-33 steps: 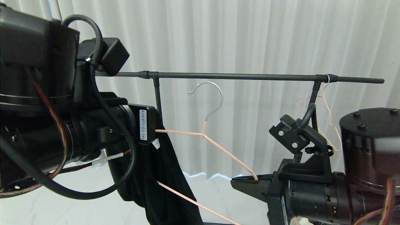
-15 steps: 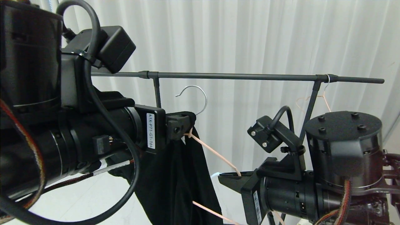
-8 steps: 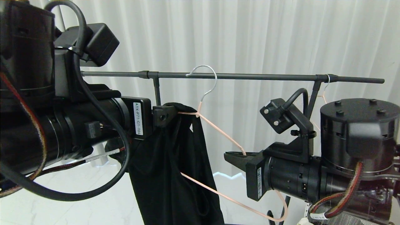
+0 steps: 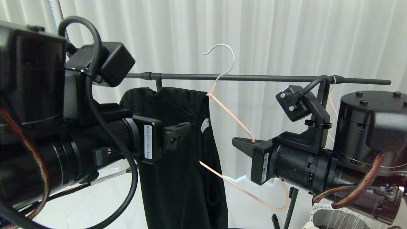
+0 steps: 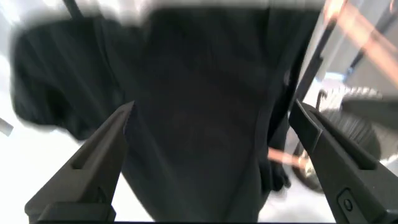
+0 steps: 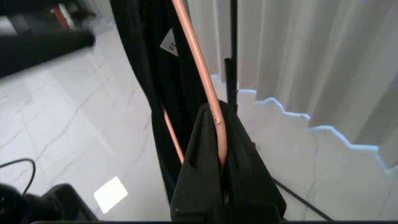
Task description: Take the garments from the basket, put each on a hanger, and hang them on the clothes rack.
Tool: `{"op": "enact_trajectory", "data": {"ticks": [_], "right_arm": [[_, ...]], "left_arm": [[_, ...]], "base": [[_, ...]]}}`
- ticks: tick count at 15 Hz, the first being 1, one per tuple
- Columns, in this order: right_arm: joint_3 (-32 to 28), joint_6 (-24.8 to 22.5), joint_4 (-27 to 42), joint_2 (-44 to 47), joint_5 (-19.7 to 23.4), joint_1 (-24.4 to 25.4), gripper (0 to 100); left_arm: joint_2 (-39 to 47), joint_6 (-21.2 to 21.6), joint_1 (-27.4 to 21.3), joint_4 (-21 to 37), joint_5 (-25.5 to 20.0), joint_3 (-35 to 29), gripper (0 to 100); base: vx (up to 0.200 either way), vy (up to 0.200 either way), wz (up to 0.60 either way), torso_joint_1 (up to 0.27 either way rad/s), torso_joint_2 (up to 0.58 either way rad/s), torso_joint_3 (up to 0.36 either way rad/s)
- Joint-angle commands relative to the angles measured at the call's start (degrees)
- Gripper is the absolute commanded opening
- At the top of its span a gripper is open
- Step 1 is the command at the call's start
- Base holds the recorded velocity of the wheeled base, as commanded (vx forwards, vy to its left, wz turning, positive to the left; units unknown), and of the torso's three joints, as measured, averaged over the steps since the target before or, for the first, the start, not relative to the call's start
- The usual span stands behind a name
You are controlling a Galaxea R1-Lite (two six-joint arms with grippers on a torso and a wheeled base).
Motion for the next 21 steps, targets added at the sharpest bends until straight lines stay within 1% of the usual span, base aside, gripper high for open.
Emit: {"op": "enact_trajectory", "data": {"ticks": [1, 2, 4, 6, 8, 10, 11, 13, 14, 16, 18, 19, 20, 21], "right_arm": [[0.15, -0.1, -0.21, -0.89, -0.32, -0.85, 0], [0.42, -0.28, -0.03, -1.33, -0.32, -1.47, 0], [3.05, -1.33, -0.03, -3.53, 0.12, -1.99, 0], [7.53, -3.35, -0.03, -5.99, 1.53, -1.99, 0], [14.13, -6.96, -0.03, -10.56, 7.15, -1.99, 0], [18.35, -10.39, -0.03, -13.81, 10.41, -1.56, 0], [20.45, -12.23, -0.03, -14.87, 11.9, -0.94, 0], [24.23, -16.71, -0.03, -16.01, 13.48, -0.15, 0], [25.38, -18.03, -0.03, -16.71, 14.45, 0.47, 0], [25.99, -18.47, -0.03, -17.5, 15.24, 2.22, 0], [25.82, -19.61, -0.21, -17.5, 15.33, 3.1, 0], [25.82, -19.97, -0.21, -17.5, 15.33, 3.37, 0], [25.82, -21.02, -0.21, -17.59, 15.33, 5.12, 0], [25.82, -21.28, -0.21, -17.5, 15.24, 6.88, 0]], "left_arm": [[-2.49, 0.75, -0.54, 0.06, 0.03, 4.17, 100], [-4.6, 1.46, -0.63, 0.06, 0.03, 6.72, 100], [-9.26, 2.69, -0.63, 0.06, -0.94, 8.65, 100], [-12.86, 6.12, -0.45, 0.06, -4.37, 9.09, 100], [-16.99, 12.0, -0.19, 0.06, -12.89, 11.9, 100], [-18.49, 15.7, 0.51, 0.06, -20.89, 14.45, 100], [-18.14, 16.84, 0.6, 0.06, -23.97, 14.89, 100], [-16.73, 17.37, 0.6, 0.06, -27.83, 14.98, 100], [-16.38, 17.37, 0.6, 0.06, -30.03, 15.07, 100], [-16.03, 18.16, 0.43, 0.06, -34.43, 17.35, 100], [-16.12, 21.5, 0.25, 0.06, -38.82, 20.25, 100], [-15.94, 22.29, 0.25, 0.06, -40.05, 20.87, 100], [-14.89, 23.87, 0.25, -0.03, -41.19, 22.45, 100], [-14.09, 23.78, 0.34, -0.12, -41.19, 22.8, 100]], "base": [[0.0, 0.0, 0.0, 0.0, 0.0, 0.0], [0.0, 0.0, 0.0, 0.0, 0.0, 0.0], [0.0, 0.0, 0.0, 0.0, 0.0, 0.0], [0.0, 0.0, 0.0, 0.0, 0.0, 0.0], [0.0, 0.0, 0.0, 0.0, 0.0, 0.0], [0.0, 0.0, 0.0, 0.0, 0.0, 0.0], [0.0, 0.0, 0.0, 0.0, 0.0, 0.0], [0.0, 0.0, 0.0, 0.0, 0.0, 0.0], [0.0, 0.0, 0.0, 0.0, 0.0, 0.0], [0.0, 0.0, 0.0, 0.0, 0.0, 0.0], [0.0, 0.0, 0.0, 0.0, 0.0, 0.0], [0.0, 0.0, 0.0, 0.0, 0.0, 0.0], [0.0, 0.0, 0.0, 0.0, 0.0, 0.0], [0.0, 0.0, 0.0, 0.0, 0.0, 0.0]]}}
